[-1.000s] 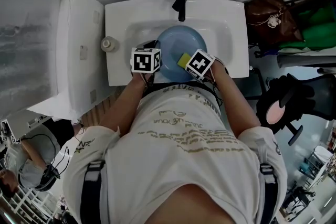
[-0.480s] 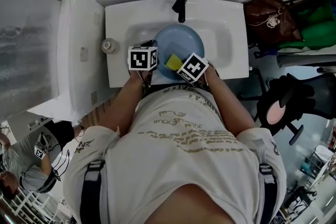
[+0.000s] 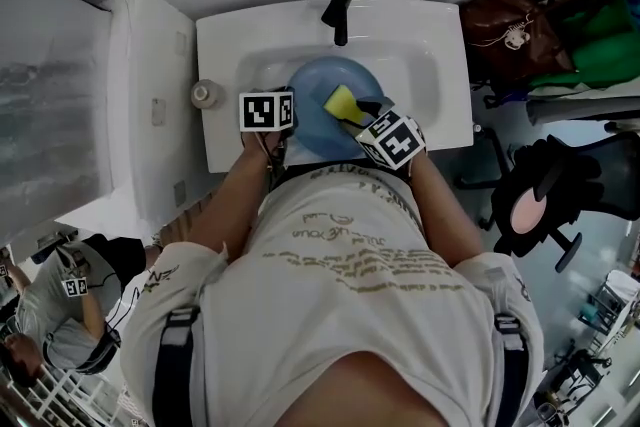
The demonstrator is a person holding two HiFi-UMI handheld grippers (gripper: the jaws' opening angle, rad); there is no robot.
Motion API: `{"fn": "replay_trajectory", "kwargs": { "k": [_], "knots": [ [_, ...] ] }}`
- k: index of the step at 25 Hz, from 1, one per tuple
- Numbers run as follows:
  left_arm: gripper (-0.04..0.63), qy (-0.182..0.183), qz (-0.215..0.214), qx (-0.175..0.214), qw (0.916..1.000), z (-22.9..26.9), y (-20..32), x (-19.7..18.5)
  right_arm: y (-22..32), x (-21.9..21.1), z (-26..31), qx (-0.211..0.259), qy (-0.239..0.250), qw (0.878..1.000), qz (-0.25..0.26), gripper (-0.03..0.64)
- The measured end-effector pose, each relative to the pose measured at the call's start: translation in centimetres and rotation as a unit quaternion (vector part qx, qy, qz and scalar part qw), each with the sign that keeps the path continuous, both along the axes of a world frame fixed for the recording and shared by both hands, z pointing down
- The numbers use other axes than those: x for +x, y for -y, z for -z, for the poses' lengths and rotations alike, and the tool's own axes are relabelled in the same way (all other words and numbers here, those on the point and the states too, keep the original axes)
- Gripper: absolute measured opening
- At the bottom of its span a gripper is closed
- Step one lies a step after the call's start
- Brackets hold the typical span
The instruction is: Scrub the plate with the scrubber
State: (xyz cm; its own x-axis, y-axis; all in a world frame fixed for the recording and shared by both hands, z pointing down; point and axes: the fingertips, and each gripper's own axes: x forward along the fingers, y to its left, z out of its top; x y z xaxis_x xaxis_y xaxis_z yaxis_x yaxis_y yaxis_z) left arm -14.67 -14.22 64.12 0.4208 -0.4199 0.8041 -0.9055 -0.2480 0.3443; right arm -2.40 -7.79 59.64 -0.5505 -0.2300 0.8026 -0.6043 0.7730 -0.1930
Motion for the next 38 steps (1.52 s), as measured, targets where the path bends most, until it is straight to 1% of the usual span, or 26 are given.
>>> {"fn": "replay_trajectory", "kwargs": {
  "k": [4, 6, 9, 13, 16, 18, 21, 25, 27, 29, 30, 31, 32, 33, 35, 38],
  "knots": [
    [0.032, 0.001, 0.013, -0.023, 0.9996, -1.1, 0.2, -0.1, 1.8, 1.2, 2.2, 0.056, 0.036, 0.997, -0.043, 0.202],
    [0.032, 0.004, 0.022, -0.034, 0.9992, -1.6, 0.4, -0.2, 2.5, 1.8, 3.1, 0.073, 0.055, 0.994, -0.063, 0.201],
    [0.032, 0.004, 0.034, -0.053, 0.9980, -2.4, 0.5, -0.4, 2.9, 2.6, 4.0, 0.085, 0.074, 0.990, -0.081, 0.201],
    [0.032, 0.000, 0.052, -0.083, 0.9951, -3.7, 0.4, -0.6, 3.1, 3.6, 4.1, 0.085, 0.078, 0.989, -0.095, 0.201],
    [0.032, 0.011, 0.077, -0.103, 0.9917, -4.7, 0.5, -1.3, 3.0, 4.2, 4.2, 0.082, 0.083, 0.988, -0.103, 0.201],
    [0.032, 0.017, 0.084, -0.108, 0.9905, -5.2, 0.7, -1.6, 3.1, 4.6, 4.3, 0.087, 0.082, 0.987, -0.106, 0.199],
    [0.034, 0.022, 0.088, -0.115, 0.9892, -5.6, 1.0, -1.7, 3.4, 5.4, 4.7, 0.101, 0.078, 0.985, -0.115, 0.198],
    [0.034, 0.023, 0.093, -0.129, 0.9870, -6.4, 0.8, -1.7, 4.2, 6.4, 5.1, 0.135, 0.065, 0.981, -0.123, 0.192],
    [0.038, 0.022, 0.094, -0.138, 0.9856, -6.8, 0.4, -1.7, 4.4, 6.4, 5.4, 0.148, 0.068, 0.979, -0.121, 0.192],
    [0.041, 0.028, 0.085, -0.145, 0.9853, -7.2, 0.0, -1.6, 4.7, 6.2, 5.7, 0.155, 0.078, 0.977, -0.122, 0.192],
    [0.048, 0.034, 0.077, -0.146, 0.9856, -7.4, -0.1, -1.6, 4.8, 6.1, 5.9, 0.158, 0.085, 0.976, -0.124, 0.192],
    [0.112, 0.040, 0.070, -0.146, 0.9860, -7.5, -0.2, -1.5, 5.0, 6.1, 6.1, 0.161, 0.091, 0.975, -0.127, 0.192],
    [0.159, 0.044, 0.067, -0.143, 0.9864, -7.5, -0.2, -1.5, 5.2, 6.0, 6.3, 0.163, 0.097, 0.973, -0.130, 0.192],
    [0.162, 0.047, 0.065, -0.138, 0.9871, -7.3, -0.2, -1.5, 5.3, 6.0, 6.5, 0.165, 0.103, 0.972, -0.134, 0.192],
    [0.191, 0.055, 0.064, -0.122, 0.9889, -6.8, 0.0, -1.8, 5.6, 5.8, 7.0, 0.168, 0.116, 0.968, -0.143, 0.192],
    [0.195, 0.078, 0.060, -0.080, 0.9920, -5.0, 1.0, -2.4, 6.0, 5.9, 8.7, 0.179, 0.138, 0.960, -0.164, 0.192]
  ]
}}
